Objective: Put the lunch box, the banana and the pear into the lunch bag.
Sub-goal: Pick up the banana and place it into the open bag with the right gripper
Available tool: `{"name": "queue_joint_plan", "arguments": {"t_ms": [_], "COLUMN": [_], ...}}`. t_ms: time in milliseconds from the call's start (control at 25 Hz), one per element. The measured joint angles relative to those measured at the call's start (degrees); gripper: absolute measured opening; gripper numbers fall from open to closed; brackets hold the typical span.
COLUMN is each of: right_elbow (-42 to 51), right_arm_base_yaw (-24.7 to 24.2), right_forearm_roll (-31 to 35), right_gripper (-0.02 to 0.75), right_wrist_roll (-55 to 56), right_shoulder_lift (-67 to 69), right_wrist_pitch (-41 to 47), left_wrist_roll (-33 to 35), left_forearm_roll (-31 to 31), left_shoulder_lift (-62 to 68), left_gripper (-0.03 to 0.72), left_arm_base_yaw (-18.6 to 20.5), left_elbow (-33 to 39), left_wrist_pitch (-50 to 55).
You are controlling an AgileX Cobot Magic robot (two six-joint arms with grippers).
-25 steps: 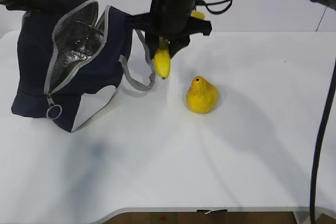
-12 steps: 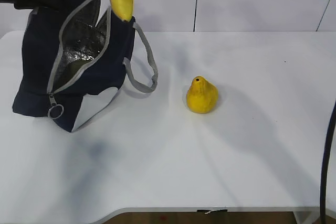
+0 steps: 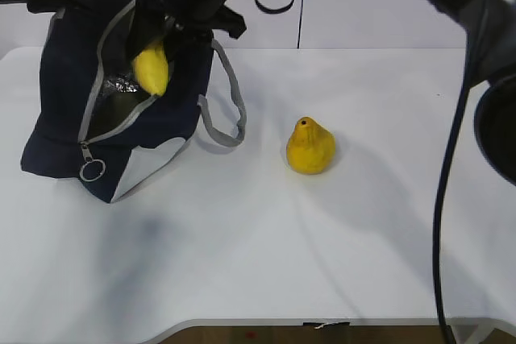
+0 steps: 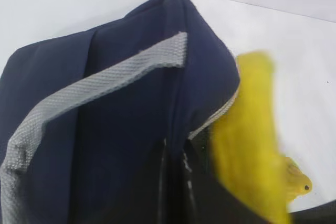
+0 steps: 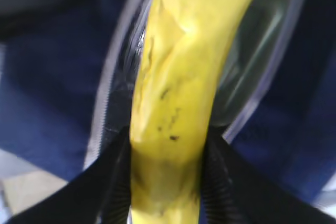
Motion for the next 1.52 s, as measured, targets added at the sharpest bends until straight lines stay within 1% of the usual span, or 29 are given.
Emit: {"name": "queue_joint_plan", "arguments": {"t_ms": [240, 440, 640, 720, 880, 960, 1160, 1360, 1520], "right_elbow": [0.0, 0.0, 0.0, 0.0, 0.0, -0.27, -4.73, -11.6, -14.22], "right_arm_base_yaw": [0.0, 0.09, 0.09, 0.09, 0.09, 0.09, -0.49, -1.49, -1.88], "right_forearm_roll": [7.34, 10.55, 11.05, 11.1, 11.45, 11.45, 11.34, 11.1, 8.63], "right_gripper": [0.285, 0.285, 0.298, 0.321, 0.396, 0.414, 0.421, 0.421, 0.421], "right_wrist_roll": [-2.24, -4.03, -6.77, -7.27, -8.53, -8.75, -9.37, -9.36, -9.36], "right_shoulder_lift": [3.76, 5.34, 5.59, 5.59, 5.59, 5.59, 5.59, 5.48, 4.26], "right_wrist_pitch": [-1.8, -4.92, -6.36, -6.23, -3.22, -1.86, -1.13, -0.78, -0.19], "left_wrist_roll": [0.0, 0.0, 0.0, 0.0, 0.0, 0.0, 0.0, 0.0, 0.0], "left_forearm_roll": [-0.65, -2.03, -3.77, -3.86, -3.98, -4.08, -4.08, -4.2, -4.2], "left_shoulder_lift": [0.0, 0.0, 0.0, 0.0, 0.0, 0.0, 0.0, 0.0, 0.0], "left_gripper": [-0.006, -0.006, -0.006, -0.006, -0.006, -0.006, -0.006, -0.006, -0.006], "left_arm_base_yaw": [0.0, 0.0, -0.1, -0.41, -0.87, -0.9, -1.0, -1.12, -1.12], "left_elbow": [0.0, 0.0, 0.0, 0.0, 0.0, 0.0, 0.0, 0.0, 0.0], "left_wrist_pitch": [1.29, 1.74, 1.96, 1.96, 2.09, 2.09, 2.2, 2.47, 2.57]}}
